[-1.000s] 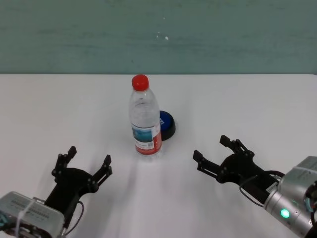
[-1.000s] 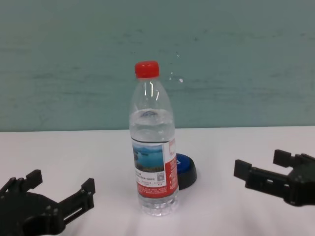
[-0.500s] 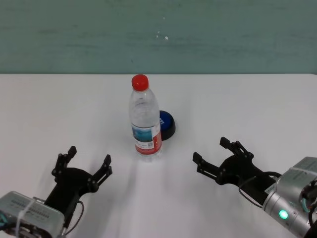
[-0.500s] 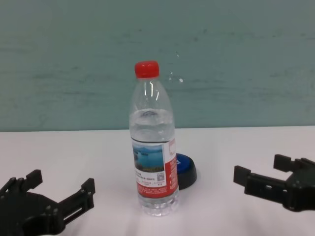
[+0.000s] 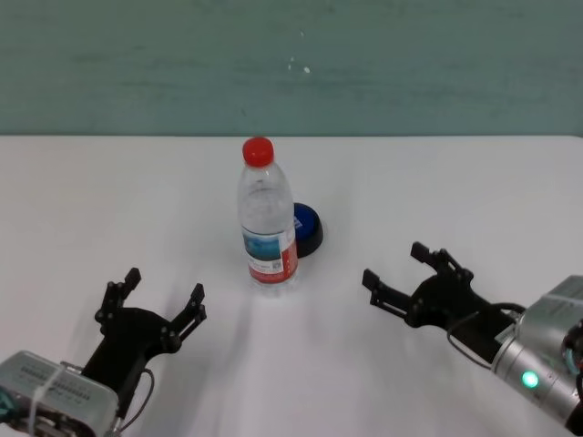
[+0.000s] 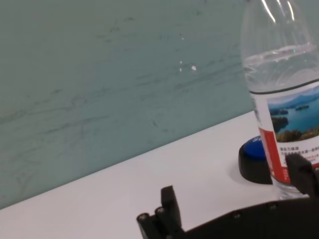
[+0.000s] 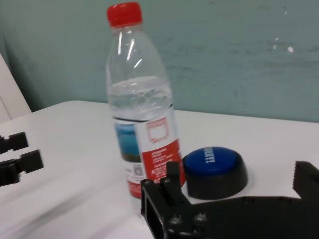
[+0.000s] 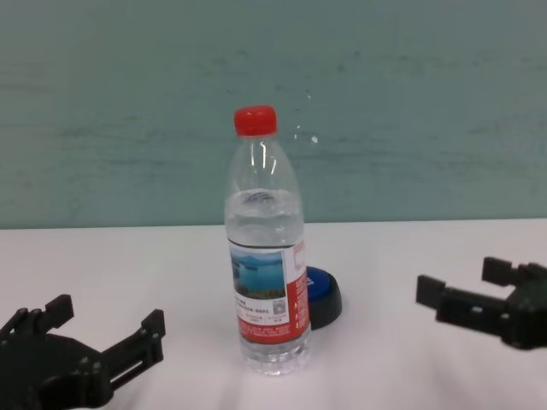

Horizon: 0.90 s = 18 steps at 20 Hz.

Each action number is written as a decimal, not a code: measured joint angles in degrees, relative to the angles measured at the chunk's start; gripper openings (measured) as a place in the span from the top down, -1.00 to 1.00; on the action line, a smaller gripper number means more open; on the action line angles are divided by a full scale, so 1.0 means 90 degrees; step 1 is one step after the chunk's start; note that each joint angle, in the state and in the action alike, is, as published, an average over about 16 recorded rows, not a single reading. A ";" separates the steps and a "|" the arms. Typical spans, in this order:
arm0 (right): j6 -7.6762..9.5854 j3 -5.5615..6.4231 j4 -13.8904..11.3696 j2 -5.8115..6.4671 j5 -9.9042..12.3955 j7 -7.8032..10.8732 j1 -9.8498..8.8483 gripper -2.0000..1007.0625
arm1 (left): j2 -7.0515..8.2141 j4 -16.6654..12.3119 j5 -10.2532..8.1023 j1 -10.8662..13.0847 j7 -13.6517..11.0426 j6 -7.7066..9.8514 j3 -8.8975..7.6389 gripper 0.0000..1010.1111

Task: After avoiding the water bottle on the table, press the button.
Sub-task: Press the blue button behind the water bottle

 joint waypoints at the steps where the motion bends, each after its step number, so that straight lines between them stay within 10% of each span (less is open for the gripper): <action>1: 0.0008 0.0010 0.0027 0.0031 0.0026 0.0016 0.0039 -0.99 | 0.0000 0.0000 0.0000 0.0000 0.0000 0.0000 0.0000 -0.98; 18: 0.0424 -0.0128 0.0696 0.0548 0.0218 0.0270 0.1101 -0.99 | 0.0000 0.0000 0.0000 0.0000 0.0000 0.0000 0.0000 -0.98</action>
